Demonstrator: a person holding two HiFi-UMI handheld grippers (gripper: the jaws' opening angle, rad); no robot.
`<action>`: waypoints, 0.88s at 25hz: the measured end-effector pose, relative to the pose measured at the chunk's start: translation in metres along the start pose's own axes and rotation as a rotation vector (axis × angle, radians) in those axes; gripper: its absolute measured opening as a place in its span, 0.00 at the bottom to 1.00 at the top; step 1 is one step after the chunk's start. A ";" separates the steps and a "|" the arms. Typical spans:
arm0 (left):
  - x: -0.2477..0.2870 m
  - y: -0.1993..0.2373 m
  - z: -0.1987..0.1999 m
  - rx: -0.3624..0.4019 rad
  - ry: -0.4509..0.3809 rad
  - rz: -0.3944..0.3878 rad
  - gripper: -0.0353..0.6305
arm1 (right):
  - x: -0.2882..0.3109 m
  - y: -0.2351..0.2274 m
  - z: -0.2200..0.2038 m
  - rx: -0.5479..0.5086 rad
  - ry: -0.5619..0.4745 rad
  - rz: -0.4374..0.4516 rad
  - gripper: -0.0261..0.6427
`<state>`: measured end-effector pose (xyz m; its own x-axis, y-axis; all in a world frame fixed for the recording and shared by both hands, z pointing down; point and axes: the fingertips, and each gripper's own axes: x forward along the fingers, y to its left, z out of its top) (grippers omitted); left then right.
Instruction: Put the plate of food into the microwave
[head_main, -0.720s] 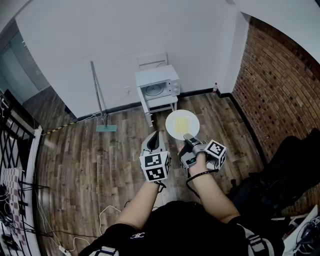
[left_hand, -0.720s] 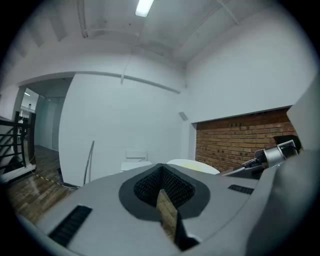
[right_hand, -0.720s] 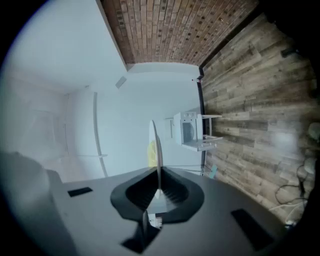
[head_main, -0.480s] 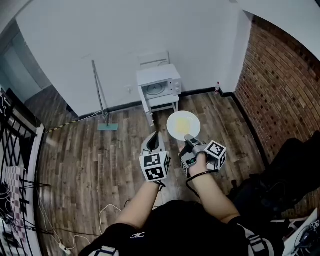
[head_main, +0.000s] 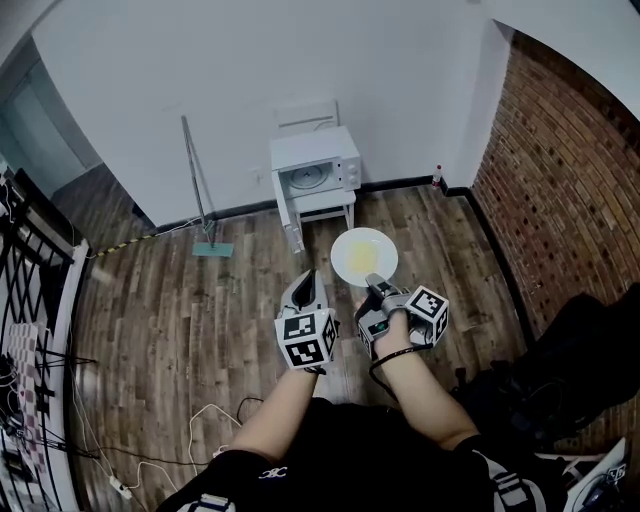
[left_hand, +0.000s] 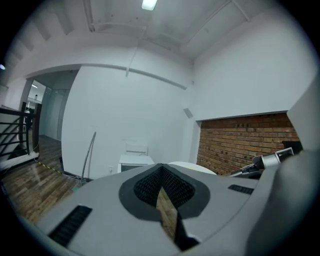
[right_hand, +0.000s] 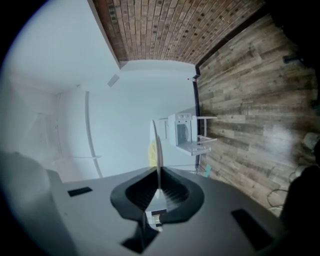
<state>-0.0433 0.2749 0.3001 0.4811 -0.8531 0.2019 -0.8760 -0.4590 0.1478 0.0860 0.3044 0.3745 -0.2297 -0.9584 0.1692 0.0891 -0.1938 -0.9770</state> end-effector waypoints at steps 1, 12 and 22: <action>0.002 -0.001 -0.002 0.001 -0.002 0.001 0.05 | 0.002 0.000 0.002 0.000 0.006 0.000 0.08; 0.077 0.013 0.002 -0.020 -0.005 -0.004 0.05 | 0.063 0.003 0.035 -0.033 0.029 0.014 0.08; 0.224 0.066 0.027 -0.046 0.017 -0.027 0.05 | 0.199 0.020 0.085 -0.021 0.040 -0.015 0.08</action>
<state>0.0057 0.0462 0.3287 0.5056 -0.8360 0.2133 -0.8603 -0.4699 0.1977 0.1249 0.0925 0.4000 -0.2696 -0.9463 0.1785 0.0649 -0.2028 -0.9771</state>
